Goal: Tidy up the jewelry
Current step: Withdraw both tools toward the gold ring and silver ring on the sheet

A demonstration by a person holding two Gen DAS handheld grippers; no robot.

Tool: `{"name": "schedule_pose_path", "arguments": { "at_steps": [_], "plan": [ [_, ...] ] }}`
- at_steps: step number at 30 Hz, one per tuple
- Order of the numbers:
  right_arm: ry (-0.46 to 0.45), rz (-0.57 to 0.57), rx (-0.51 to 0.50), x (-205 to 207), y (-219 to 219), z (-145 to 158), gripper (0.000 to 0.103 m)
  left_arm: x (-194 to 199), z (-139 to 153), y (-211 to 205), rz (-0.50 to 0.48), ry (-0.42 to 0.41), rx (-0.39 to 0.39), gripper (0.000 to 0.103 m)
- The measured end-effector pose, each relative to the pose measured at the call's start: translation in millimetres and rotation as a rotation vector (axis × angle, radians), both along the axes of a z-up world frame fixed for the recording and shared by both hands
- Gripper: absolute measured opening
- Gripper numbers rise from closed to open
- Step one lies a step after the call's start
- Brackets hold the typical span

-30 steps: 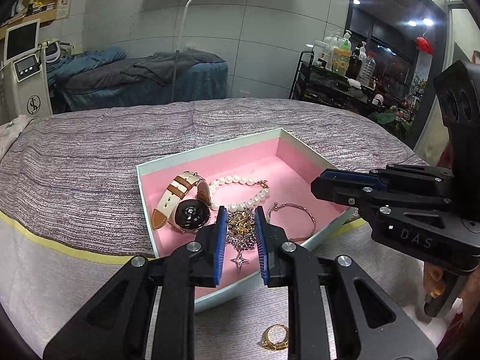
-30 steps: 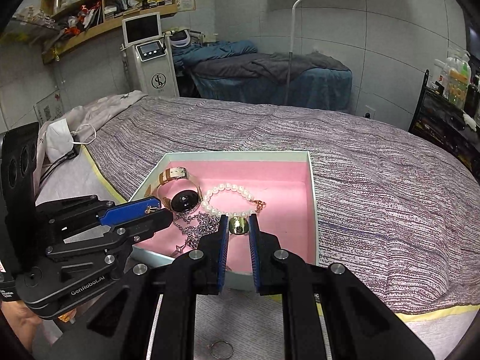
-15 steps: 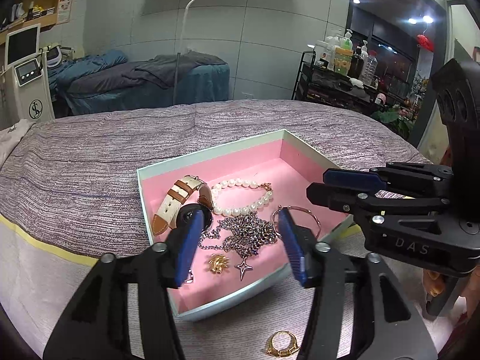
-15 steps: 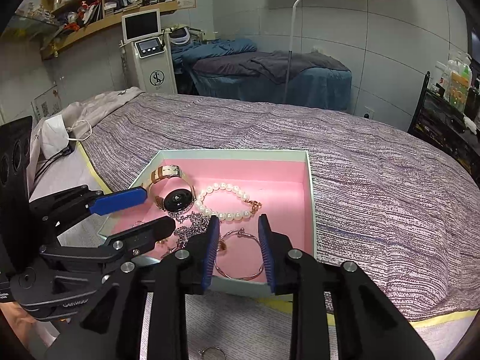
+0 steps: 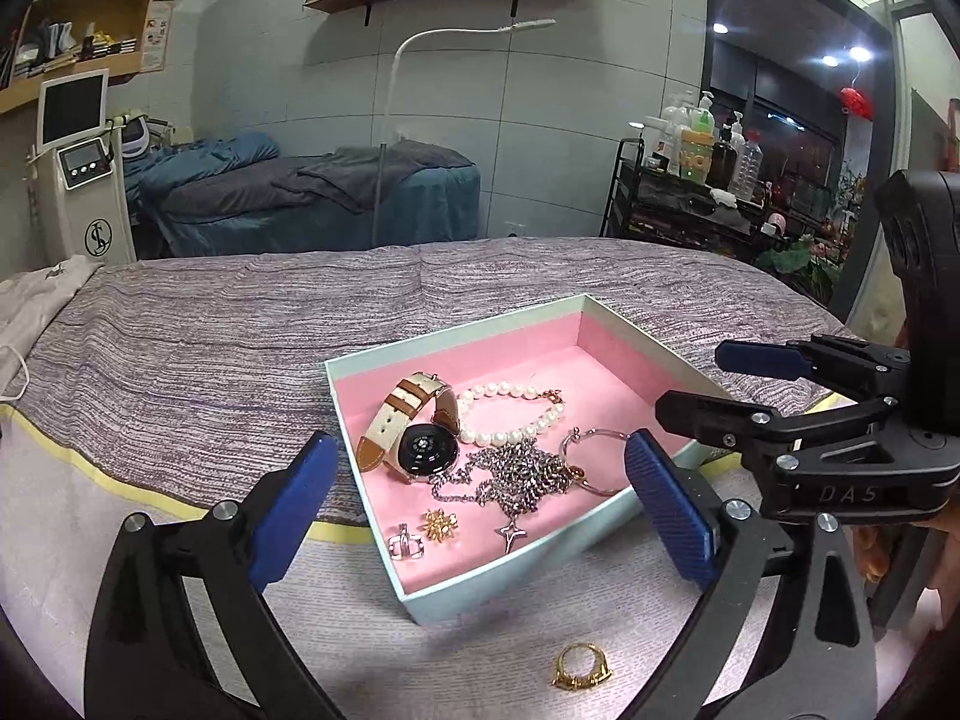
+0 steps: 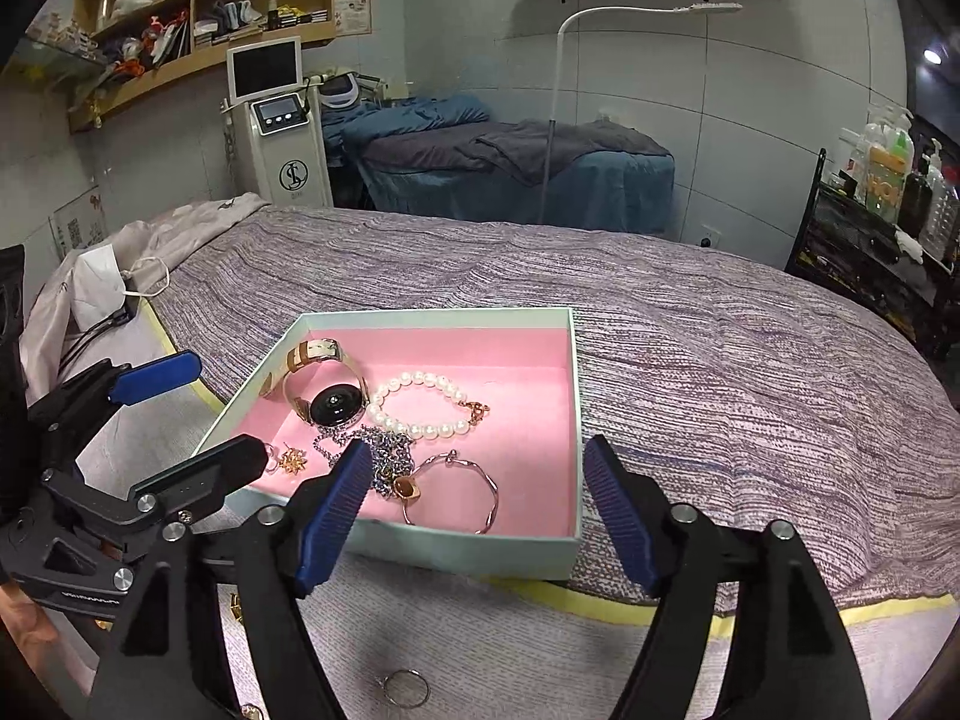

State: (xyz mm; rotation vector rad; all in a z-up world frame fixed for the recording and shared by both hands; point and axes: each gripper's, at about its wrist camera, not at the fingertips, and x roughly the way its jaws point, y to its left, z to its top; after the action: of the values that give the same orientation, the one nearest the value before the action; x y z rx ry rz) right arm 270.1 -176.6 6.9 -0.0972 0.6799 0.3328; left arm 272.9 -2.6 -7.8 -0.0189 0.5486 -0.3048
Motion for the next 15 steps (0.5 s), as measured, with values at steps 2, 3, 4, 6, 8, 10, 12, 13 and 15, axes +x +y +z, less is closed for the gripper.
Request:
{"name": "schedule_pose_path", "arguments": {
  "at_steps": [2, 3, 4, 6, 8, 10, 12, 13, 15],
  "plan": [
    [0.005, -0.008, 0.021, -6.8, -4.8, 1.3, 0.079, -7.9, 0.1, 3.1, 0.001, -0.006, 0.003, 0.097],
    [0.009, -0.013, 0.022, -10.5, -6.4, 1.4, 0.080, -11.9, 0.3, 4.4, 0.003, -0.009, 0.006, 0.097],
    [0.013, -0.018, 0.020, -14.3, -7.6, 1.2, 0.081, -16.6, -0.3, 7.1, 0.006, -0.009, 0.009, 0.097],
    [0.028, -0.019, 0.016, -22.2, -9.6, -0.6, 0.081, -25.4, -1.3, 10.5, 0.007, 0.000, 0.007, 0.097],
    [0.045, -0.002, 0.010, -31.1, -9.6, -4.1, 0.081, -34.9, -3.1, 13.0, -0.006, 0.012, 0.003, 0.097],
    [0.055, 0.021, 0.000, -39.5, -8.6, -7.8, 0.081, -43.2, -5.5, 11.8, -0.006, 0.028, 0.021, 0.097],
    [0.064, 0.033, -0.009, -48.4, -8.1, -12.2, 0.081, -51.4, -9.0, 10.6, -0.014, 0.047, 0.042, 0.097],
    [0.072, 0.038, -0.012, -52.4, -7.9, -14.6, 0.081, -55.7, -10.6, 10.4, -0.020, 0.053, 0.050, 0.097],
    [0.087, 0.049, -0.019, -60.3, -7.0, -18.7, 0.081, -65.7, -15.3, 9.4, -0.029, 0.058, 0.057, 0.097]
  ]
}}
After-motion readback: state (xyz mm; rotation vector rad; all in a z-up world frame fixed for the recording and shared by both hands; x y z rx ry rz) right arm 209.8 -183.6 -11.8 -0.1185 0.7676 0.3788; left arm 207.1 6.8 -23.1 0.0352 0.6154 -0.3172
